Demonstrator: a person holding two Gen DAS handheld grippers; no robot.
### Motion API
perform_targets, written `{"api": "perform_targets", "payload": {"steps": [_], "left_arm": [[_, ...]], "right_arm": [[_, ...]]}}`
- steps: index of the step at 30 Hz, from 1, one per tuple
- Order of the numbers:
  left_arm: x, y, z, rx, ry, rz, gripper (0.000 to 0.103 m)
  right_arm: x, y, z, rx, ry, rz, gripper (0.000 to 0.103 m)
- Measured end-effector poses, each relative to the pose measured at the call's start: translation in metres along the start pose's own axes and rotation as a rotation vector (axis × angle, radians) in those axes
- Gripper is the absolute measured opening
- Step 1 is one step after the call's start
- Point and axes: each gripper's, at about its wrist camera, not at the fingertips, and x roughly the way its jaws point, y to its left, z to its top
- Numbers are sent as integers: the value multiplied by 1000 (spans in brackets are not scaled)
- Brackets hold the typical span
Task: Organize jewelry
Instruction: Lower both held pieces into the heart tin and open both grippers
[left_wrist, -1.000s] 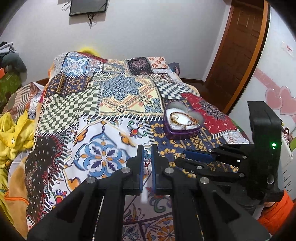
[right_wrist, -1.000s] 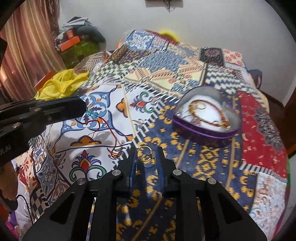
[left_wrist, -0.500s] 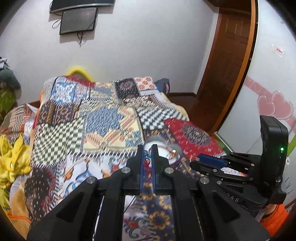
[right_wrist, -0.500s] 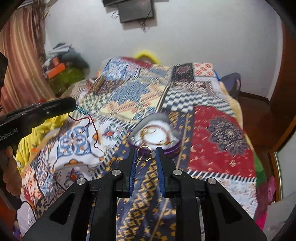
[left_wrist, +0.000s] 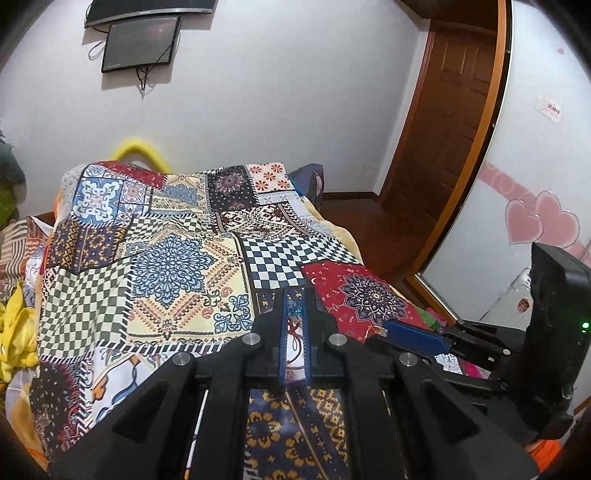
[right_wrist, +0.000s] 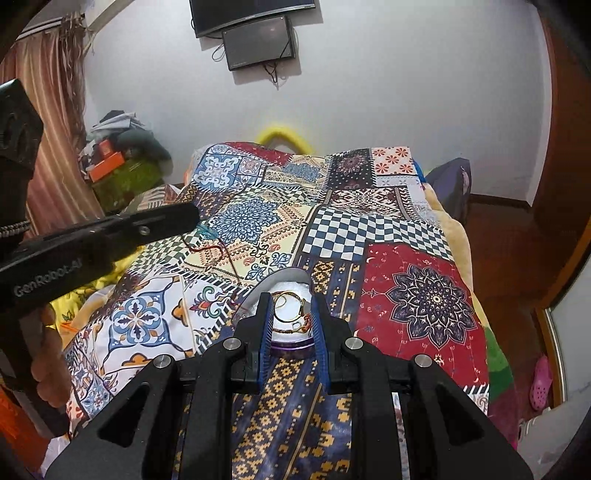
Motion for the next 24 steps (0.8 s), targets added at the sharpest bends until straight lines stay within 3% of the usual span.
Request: {"api": "perform_targets", "payload": {"steps": [24], "left_arm": [[85, 14, -27, 10, 200, 5, 5]], "right_arm": [[64, -15, -6, -6, 163, 67, 19]]}}
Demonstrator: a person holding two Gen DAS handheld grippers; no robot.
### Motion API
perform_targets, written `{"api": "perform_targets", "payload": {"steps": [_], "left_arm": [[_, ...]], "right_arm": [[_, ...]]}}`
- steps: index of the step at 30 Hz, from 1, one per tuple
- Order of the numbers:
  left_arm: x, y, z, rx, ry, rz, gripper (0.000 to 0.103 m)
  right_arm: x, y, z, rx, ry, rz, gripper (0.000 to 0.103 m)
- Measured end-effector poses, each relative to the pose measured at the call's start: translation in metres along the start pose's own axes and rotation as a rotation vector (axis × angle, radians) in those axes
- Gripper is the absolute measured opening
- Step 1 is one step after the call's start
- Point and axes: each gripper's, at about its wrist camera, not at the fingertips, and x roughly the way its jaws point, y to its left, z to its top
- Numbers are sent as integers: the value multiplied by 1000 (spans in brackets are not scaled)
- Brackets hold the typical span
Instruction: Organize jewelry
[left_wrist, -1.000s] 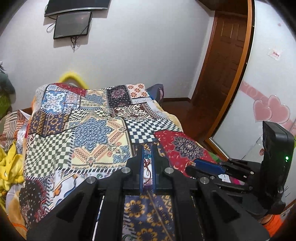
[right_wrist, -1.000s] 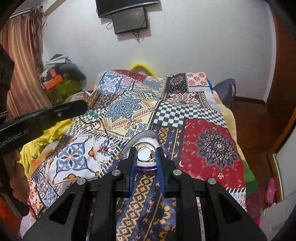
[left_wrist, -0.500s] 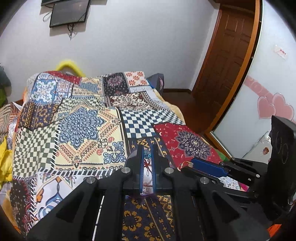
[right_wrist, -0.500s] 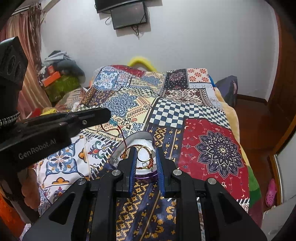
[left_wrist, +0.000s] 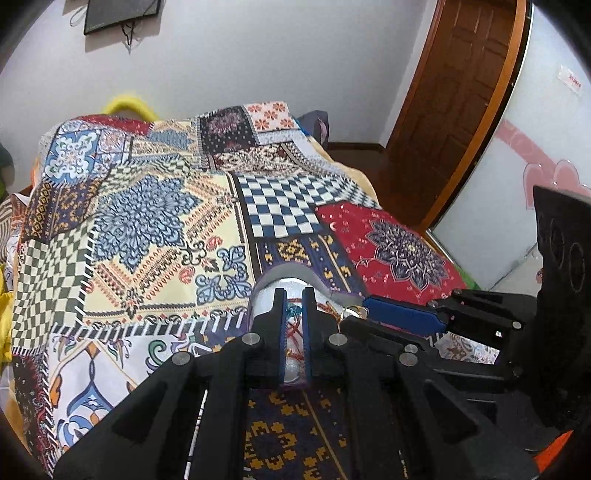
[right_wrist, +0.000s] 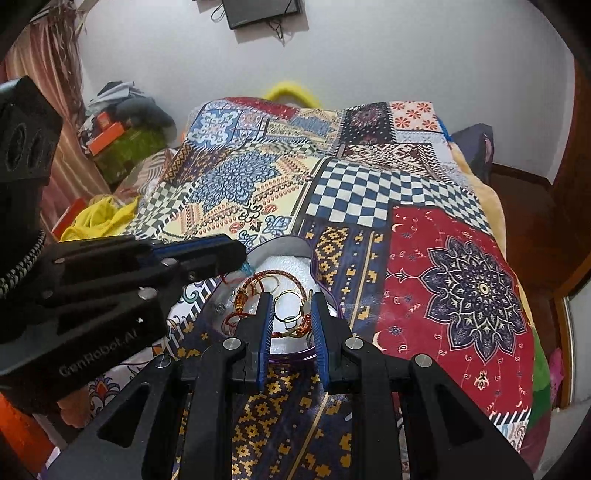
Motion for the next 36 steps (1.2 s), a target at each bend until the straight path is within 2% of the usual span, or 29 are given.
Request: {"api": "perform_targets", "payload": {"steps": [4, 11, 16, 24, 31, 36], "left_arm": [[4, 2, -2, -11, 15, -8, 5], [-2, 1, -3, 5, -1, -8, 6], [-12, 5, -3, -12, -18, -5, 15], [-33, 8, -1, -30, -47, 8, 16], [-70, 2, 2, -35, -106, 10, 16], [-116, -15, 5, -6, -196, 17, 16]], "right_arm": [[4, 1, -1, -14, 13, -6, 19], [9, 3, 0, -26, 19, -25, 19], [12, 2, 1, -16, 43, -24, 20], [1, 5, 2, -12, 26, -38, 22], [-43, 16, 6, -20, -62, -64, 22], [-102, 34, 12, -32, -203, -86, 22]]}}
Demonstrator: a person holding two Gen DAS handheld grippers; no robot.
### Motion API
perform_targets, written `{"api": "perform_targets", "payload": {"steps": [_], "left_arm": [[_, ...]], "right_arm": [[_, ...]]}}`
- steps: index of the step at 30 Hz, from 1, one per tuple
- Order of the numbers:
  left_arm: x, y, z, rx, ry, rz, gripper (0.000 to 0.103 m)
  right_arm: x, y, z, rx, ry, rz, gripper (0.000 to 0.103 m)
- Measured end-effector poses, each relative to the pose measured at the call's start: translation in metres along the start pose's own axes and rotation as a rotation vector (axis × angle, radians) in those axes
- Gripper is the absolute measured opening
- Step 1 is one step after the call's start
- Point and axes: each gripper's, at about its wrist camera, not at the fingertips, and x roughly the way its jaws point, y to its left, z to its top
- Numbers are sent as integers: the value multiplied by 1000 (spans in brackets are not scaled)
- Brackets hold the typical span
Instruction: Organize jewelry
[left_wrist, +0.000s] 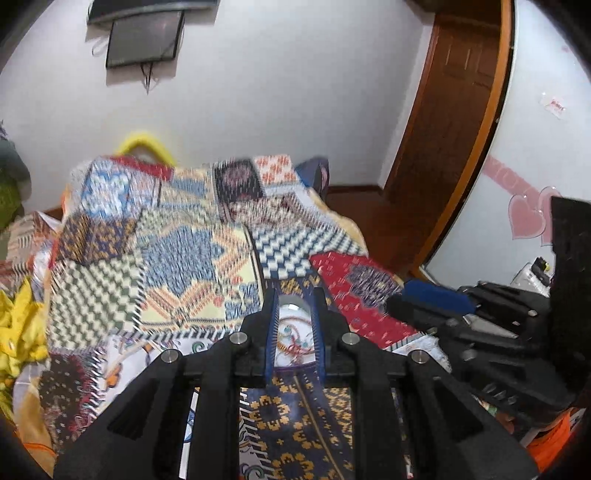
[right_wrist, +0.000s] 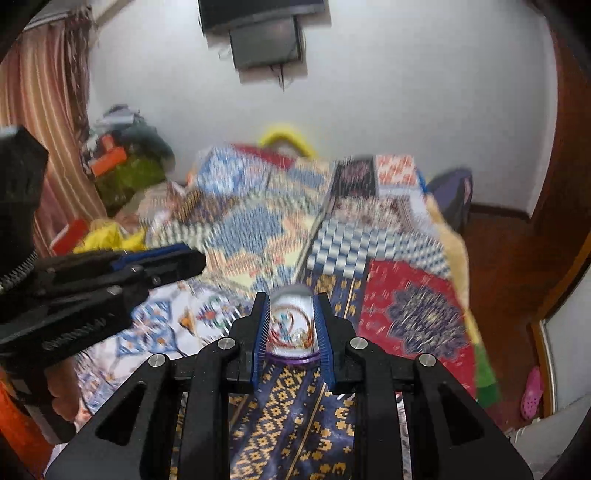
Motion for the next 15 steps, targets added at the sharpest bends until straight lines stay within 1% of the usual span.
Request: {"api": "perform_targets", "payload": {"steps": [2, 4, 8, 9, 10, 11, 12, 15], "left_arm": [[-24, -8, 5, 3, -50, -13, 16], [-49, -14, 9, 5, -102, -29, 16], [-106, -33, 10, 45, -237, -14, 16], [-118, -36, 9, 50, -266, -15, 17], [-132, -39, 7, 54, -295, -15, 19], [-145, -41, 5, 56, -322, -17, 24], [-155, -44, 3, 57, -345, -20, 31], [-185, -50, -6, 64, -411, -21, 40]], "right_arm": [[-23, 6, 6, -3, -58, -8, 22], [-56, 14, 11, -9, -142, -18, 22], [-119, 34, 14, -20, -313, -31, 22], [-128, 37, 14, -22, -339, -35, 22], [-147, 43, 11, -24, -390, -43, 22], [-159, 47, 9, -27, -426, -50, 23], [-170, 51, 7, -30, -457, -58, 25], [-193, 63, 0, -34, -531, -80, 39]]}}
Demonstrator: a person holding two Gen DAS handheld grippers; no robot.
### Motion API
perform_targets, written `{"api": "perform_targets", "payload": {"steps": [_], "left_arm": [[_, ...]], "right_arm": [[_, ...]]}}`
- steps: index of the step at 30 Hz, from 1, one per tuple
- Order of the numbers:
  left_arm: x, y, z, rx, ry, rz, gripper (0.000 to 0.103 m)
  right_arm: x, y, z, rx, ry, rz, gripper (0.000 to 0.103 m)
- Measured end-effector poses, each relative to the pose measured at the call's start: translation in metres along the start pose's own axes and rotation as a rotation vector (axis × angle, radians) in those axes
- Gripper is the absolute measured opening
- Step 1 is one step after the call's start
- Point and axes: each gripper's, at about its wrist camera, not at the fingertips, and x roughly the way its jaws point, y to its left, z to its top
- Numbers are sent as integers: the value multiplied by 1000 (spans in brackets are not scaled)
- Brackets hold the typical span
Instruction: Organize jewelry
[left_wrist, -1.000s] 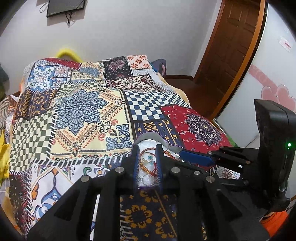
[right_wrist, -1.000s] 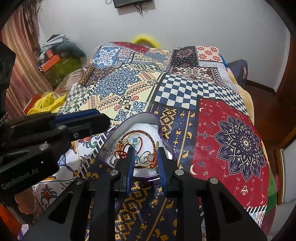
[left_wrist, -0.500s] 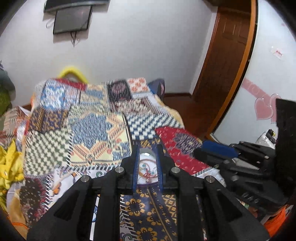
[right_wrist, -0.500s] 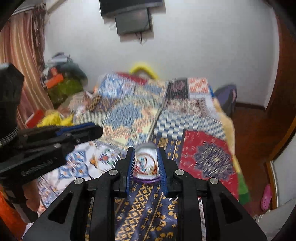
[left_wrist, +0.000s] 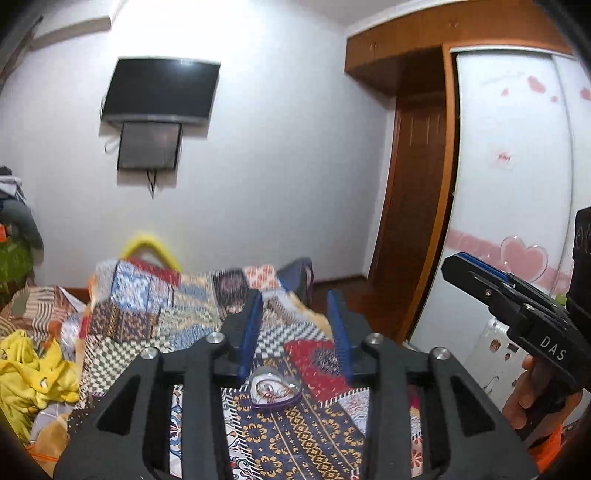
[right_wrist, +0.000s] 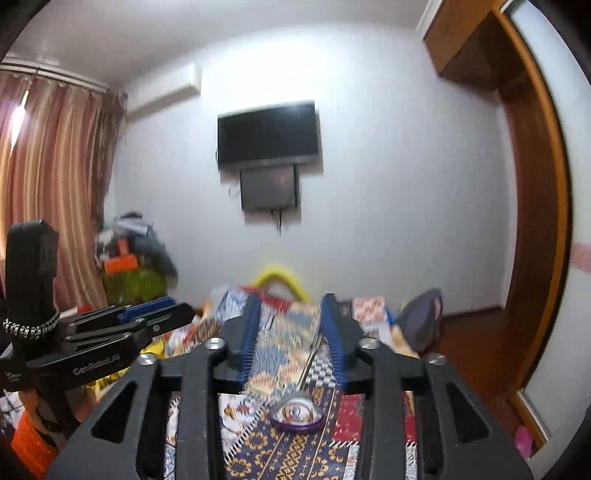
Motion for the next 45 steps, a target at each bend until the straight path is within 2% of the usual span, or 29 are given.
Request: {"api": "perform_targets", "payload": {"steps": [1, 3, 7, 9, 11, 13, 29, 45], "left_arm": [[-9, -2, 1, 3, -18, 4, 43], [-23, -5, 1, 5, -44, 15, 59], [-44, -11, -3, 31, -99, 74, 73], [-50, -15, -5, 49, -115, 103, 88], [-56, -17, -7, 56, -136, 128, 96], [-59, -19, -9, 61, -142, 149, 97], [-72, -16, -14, 46, -134, 165, 98], [-65, -18, -17, 48, -117, 169, 98]], "right_arm": [[-10, 4, 1, -2, -28, -10, 43], [-20, 9, 2, -4, -59, -23, 50], [-27, 21, -2, -25, -95, -68, 80], [-27, 25, -4, -37, -108, -93, 87], [-28, 28, -4, -41, -116, -114, 92], [-31, 28, -5, -36, -118, -127, 101], [-43, 26, -12, -18, -85, -131, 102], [-44, 22, -17, -10, -47, -129, 102]]}}
